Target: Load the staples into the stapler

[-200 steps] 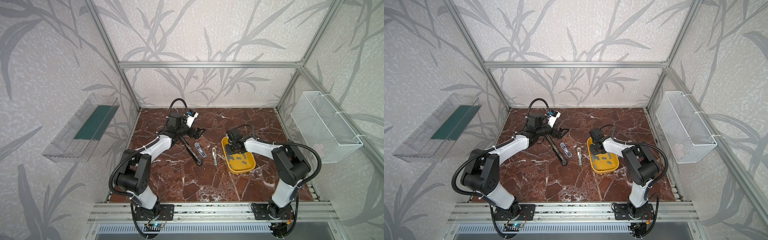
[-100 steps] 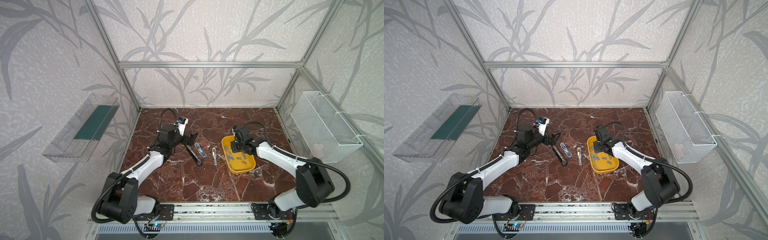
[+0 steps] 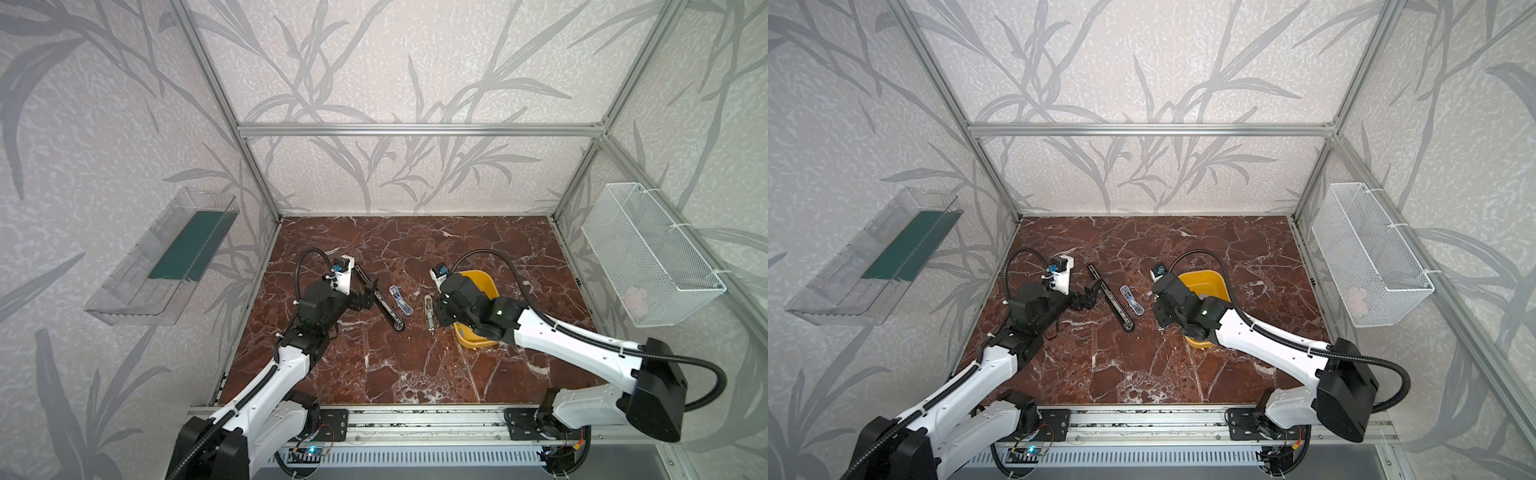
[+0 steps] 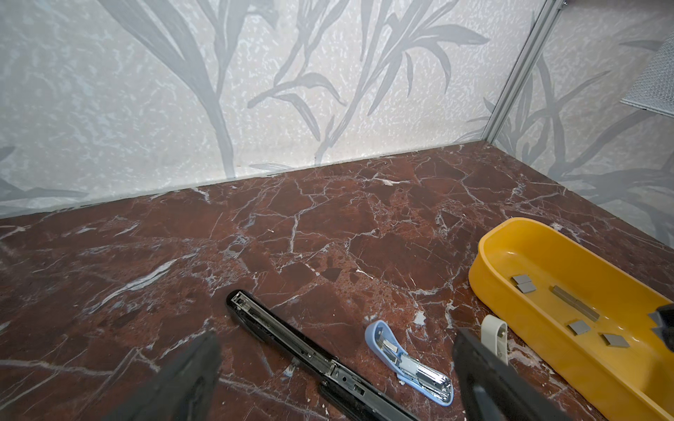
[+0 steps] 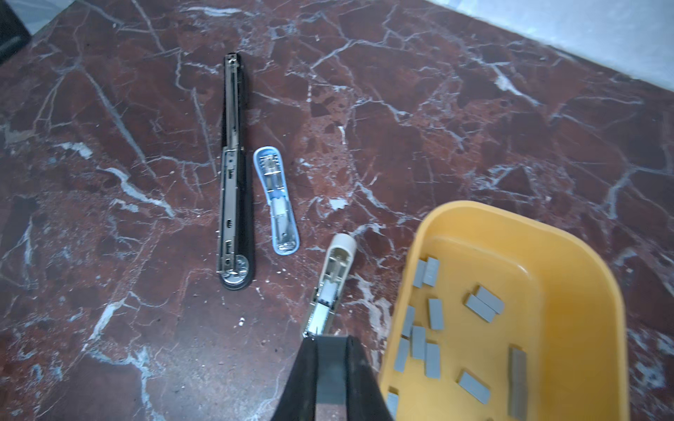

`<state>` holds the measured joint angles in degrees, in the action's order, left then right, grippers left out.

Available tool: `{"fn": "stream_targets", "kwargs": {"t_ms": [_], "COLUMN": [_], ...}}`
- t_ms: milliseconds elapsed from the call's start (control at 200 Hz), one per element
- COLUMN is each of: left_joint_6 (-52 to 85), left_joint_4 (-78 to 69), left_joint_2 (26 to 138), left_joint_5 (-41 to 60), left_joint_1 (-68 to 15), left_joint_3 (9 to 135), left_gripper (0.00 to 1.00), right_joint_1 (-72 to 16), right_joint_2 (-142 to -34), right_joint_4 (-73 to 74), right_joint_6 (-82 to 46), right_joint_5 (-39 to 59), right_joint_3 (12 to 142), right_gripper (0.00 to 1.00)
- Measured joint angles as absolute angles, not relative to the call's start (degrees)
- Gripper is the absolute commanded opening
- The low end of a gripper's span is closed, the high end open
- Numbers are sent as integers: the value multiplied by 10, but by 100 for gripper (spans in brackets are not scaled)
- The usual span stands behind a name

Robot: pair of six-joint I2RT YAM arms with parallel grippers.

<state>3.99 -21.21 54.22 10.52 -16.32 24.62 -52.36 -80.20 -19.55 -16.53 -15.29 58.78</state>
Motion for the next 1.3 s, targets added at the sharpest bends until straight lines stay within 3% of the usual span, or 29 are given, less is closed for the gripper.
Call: {"fn": "stream_targets", "kwargs": {"t_ms": [380, 740, 1000, 1305], "left_joint_6": [43, 76, 156, 181], "left_joint_4": [-233, -282, -334, -364], "left_joint_2": [573, 640, 695, 687], "left_joint_5": [90, 125, 182, 224], "left_joint_1": [-163, -159, -67, -65], "left_joint_3": [242, 243, 243, 243], "left_gripper": [99, 99, 99, 99], "right_joint_1": [-527, -510, -502, -487], "right_joint_2": [-960, -1015, -1072, -1083], "right_joint_4": [-128, -86, -77, -75], "right_joint_6": [-72, -46, -44, -42], "right_joint_5": [-98, -68, -47, -40], "right_joint_3": [644, 661, 697, 700], "right_gripper": [11, 11, 10, 10]}}
